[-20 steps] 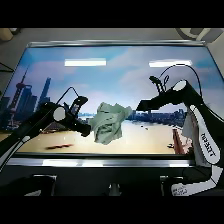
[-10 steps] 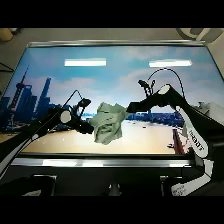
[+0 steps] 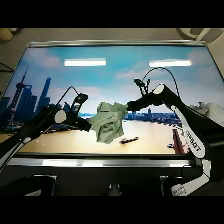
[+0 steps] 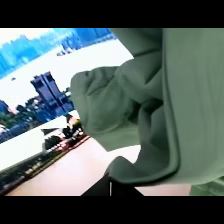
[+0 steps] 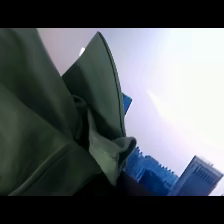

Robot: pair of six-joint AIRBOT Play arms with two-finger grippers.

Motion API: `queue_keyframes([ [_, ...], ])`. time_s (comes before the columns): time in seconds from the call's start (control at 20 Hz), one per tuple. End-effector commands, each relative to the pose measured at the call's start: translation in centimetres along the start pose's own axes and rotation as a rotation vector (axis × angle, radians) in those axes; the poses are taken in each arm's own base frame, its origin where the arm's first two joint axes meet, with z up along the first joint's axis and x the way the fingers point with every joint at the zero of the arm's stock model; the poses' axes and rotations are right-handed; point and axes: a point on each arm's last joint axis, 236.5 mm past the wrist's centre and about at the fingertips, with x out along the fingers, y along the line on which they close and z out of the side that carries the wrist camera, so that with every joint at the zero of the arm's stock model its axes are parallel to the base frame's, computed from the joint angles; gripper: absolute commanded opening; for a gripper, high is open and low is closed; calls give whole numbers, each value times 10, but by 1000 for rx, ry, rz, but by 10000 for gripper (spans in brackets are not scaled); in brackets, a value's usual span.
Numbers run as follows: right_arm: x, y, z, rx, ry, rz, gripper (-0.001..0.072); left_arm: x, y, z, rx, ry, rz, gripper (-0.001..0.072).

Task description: Fold the shirts.

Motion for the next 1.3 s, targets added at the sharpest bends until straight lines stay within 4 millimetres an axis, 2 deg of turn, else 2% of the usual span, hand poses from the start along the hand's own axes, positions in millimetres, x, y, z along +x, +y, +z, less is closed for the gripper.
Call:
queue_keyframes([
  [0.0,-75,6,52,-212,-144,-105,16,-72,52,41,126,-148,240,28],
  [0.05,-121,14,79,-296,-235,-171,16,-114,73,63,135,-221,333,28],
  [0.1,-175,24,104,-369,-341,-250,17,-167,93,85,114,-318,414,28],
  [0.15,-244,40,126,-444,-472,-357,17,-225,105,104,78,-433,469,28],
  [0.2,-318,62,138,-515,-605,-478,17,-293,112,120,28,-583,503,28],
  [0.25,-386,84,138,-576,-721,-605,17,-358,116,128,-31,-734,524,28],
  [0.3,-449,107,129,-629,-822,-740,18,-424,120,127,-95,-888,544,28],
  [0.35,-505,131,111,-654,-918,-861,18,-475,123,118,-160,-1010,556,28],
  [0.4,-546,153,88,-645,-1001,-940,18,-516,125,105,-231,-1111,559,28],
  [0.45,-572,171,67,-631,-1059,-979,18,-542,123,92,-276,-1179,555,28],
  [0.5,-589,188,49,-630,-1104,-997,18,-560,118,81,-291,-1227,547,28],
  [0.6,-605,208,24,-647,-1135,-1022,18,-575,109,66,-289,-1266,531,28],
  [0.7,-608,202,7,-634,-1079,-1085,18,-580,113,55,-264,-1247,592,28],
  [0.75,-604,188,1,-608,-1014,-1120,18,-574,122,48,-271,-1200,635,28],
  [0.9,-595,122,-28,-422,-766,-1250,18,-536,164,22,-329,-978,778,28],
  [0.95,-594,107,-35,-377,-708,-1283,18,-524,176,15,-353,-928,807,28],
  [1.0,-594,98,-37,-354,-680,-1302,18,-513,189,10,-379,-885,830,28],
  [1.1,-595,98,-31,-362,-697,-1305,18,-497,203,4,-405,-838,847,28],
  [1.2,-603,104,-25,-384,-737,-1320,18,-495,206,6,-402,-841,852,28],
  [1.25,-605,106,-24,-390,-749,-1324,18,-500,204,8,-395,-867,853,28],
])
